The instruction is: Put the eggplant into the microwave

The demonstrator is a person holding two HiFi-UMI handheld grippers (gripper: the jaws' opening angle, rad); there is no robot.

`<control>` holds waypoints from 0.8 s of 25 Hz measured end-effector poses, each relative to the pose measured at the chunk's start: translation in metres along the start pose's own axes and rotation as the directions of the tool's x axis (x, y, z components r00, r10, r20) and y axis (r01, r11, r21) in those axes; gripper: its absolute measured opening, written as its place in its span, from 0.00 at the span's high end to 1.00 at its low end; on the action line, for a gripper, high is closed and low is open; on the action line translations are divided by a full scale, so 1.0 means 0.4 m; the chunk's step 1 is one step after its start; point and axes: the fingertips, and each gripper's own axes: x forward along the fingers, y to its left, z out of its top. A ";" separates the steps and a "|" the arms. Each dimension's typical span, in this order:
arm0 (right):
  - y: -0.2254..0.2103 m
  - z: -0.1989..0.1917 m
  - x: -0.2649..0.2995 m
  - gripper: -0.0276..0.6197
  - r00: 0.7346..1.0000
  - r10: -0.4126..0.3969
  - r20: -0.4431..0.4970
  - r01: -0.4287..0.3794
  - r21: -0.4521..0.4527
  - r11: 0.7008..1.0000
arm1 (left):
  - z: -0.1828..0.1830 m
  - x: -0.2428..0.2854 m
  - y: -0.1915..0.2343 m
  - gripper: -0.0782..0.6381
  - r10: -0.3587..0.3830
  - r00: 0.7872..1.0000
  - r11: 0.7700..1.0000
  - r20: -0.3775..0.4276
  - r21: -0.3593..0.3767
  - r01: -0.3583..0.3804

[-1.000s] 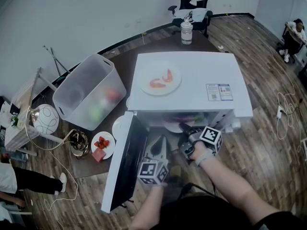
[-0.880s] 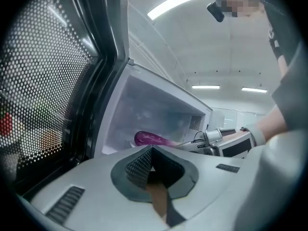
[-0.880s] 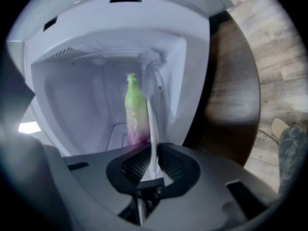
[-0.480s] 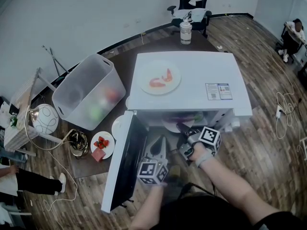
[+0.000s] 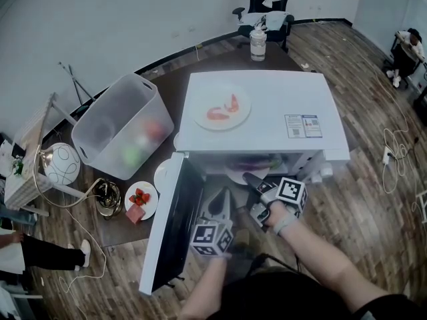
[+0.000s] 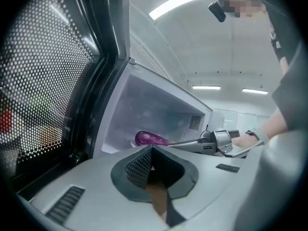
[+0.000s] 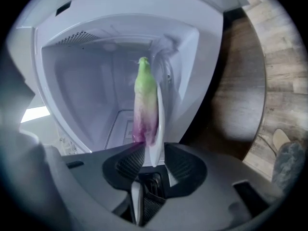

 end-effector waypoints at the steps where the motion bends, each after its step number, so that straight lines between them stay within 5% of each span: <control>1: 0.000 -0.004 -0.001 0.76 1.000 0.000 -0.008 0.000 -0.011 1.000 | 0.000 0.001 -0.003 0.89 -0.003 1.000 1.000 0.000 0.000 0.003; 9: -0.012 -0.055 -0.028 0.68 0.991 -0.022 -0.130 0.000 -0.161 0.987 | -0.004 0.001 -0.018 0.89 -0.008 1.000 1.000 -0.004 -0.003 0.008; 15: -0.015 -0.097 -0.048 0.69 0.968 -0.084 -0.236 -0.005 -0.354 0.935 | -0.005 -0.001 -0.023 0.89 -0.006 1.000 1.000 0.000 -0.004 0.006; 20: -0.019 -0.081 -0.058 0.93 0.967 -0.131 -0.218 0.019 -0.452 0.892 | -0.008 -0.002 -0.030 0.89 -0.008 1.000 1.000 -0.002 -0.005 0.008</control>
